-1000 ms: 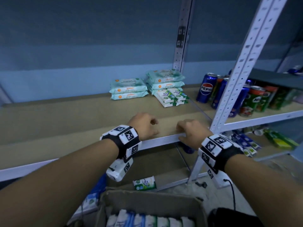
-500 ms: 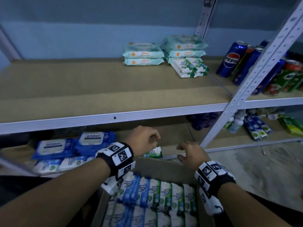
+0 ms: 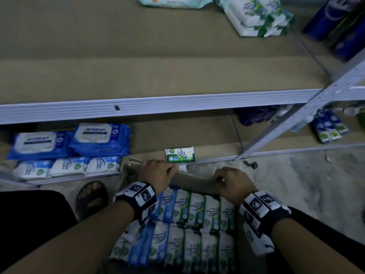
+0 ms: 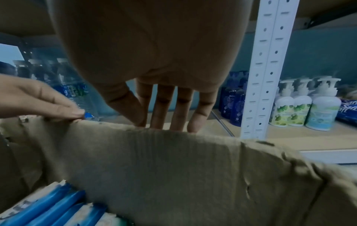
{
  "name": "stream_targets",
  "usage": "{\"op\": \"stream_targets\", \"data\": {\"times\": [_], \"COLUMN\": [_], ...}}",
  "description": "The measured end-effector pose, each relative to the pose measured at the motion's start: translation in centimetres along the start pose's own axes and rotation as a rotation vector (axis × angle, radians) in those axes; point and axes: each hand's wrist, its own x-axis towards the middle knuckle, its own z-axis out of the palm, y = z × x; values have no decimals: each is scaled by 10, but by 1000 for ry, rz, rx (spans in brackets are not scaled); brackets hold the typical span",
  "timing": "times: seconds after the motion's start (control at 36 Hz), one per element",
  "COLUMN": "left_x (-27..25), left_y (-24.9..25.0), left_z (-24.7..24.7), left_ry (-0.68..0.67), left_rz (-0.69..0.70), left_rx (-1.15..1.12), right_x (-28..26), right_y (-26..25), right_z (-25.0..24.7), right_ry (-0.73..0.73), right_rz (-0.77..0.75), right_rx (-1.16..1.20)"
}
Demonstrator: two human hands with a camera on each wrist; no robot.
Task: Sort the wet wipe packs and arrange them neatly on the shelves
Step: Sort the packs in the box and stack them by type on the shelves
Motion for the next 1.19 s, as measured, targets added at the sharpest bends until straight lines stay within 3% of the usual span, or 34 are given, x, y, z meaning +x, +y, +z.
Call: {"op": "stream_targets", "data": {"times": [0.11,0.22,0.47,0.69,0.83,0.94,1.03,1.11,1.19], "left_x": [-8,-16,-39,-47,-49,-50,-50,-50,-49], "left_y": [-5,-4,-9,-7,-7,-7,-6,-5,-4], "left_z": [20,28,41,43,39,41,40,39,36], "left_ry": [161,211,266,286,270,250,249,263,276], "left_rz": [-46,-73,-63,-47,-65,-79,-77,-60,-48], "left_rx": [-97,-148,-206,-253,-262,-271,-252,-254,-272], "right_x": [19,48,128,173,188,211,209,205,207], "right_y": [8,3,-10,13,21,35,23,22,28], "right_z": [-12,-29,-11,32,51,78,79,81,89], "right_ry": [-45,-187,-318,-539,-572,-758,-746,-706,-740], "right_rz": [-14,-57,-132,-6,62,281,435,405,505], "right_rx": [19,-38,-114,1,85,450,596,536,740]}}
